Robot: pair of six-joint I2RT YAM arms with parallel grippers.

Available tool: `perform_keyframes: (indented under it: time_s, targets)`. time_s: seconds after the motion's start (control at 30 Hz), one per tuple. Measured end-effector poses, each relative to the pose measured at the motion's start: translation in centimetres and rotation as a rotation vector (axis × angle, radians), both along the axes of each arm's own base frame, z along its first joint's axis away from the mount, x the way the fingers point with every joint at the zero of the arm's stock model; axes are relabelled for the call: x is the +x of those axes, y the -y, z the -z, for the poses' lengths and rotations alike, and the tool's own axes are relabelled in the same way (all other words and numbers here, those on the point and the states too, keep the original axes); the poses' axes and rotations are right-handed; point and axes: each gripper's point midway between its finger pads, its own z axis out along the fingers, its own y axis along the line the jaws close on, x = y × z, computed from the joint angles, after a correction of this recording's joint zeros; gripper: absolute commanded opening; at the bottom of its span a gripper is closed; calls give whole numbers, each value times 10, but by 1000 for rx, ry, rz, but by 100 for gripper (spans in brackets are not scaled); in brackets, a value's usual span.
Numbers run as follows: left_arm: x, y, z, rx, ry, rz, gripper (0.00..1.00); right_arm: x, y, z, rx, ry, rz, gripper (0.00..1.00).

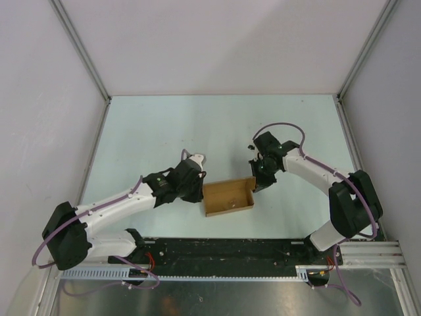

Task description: Fold the paper box

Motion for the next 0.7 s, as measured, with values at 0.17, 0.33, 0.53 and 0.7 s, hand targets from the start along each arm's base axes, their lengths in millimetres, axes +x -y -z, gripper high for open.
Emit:
perform_keyframes:
  time_s: [0.17,0.33,0.53,0.7]
  targets:
    - [3,1,-2,-6,14,-15,0,-3,-2,2,25,-12,14,0]
    - [5,2,-2,-14,20,-28,0,-6,-4,3,51,-17,31,0]
    - [3,2,3,-20,13,-39,0,-7,-7,3,77,-24,45,0]
    - [0,-1,11,-14,3,-43,0,-8,-10,4,98,-28,54,0]
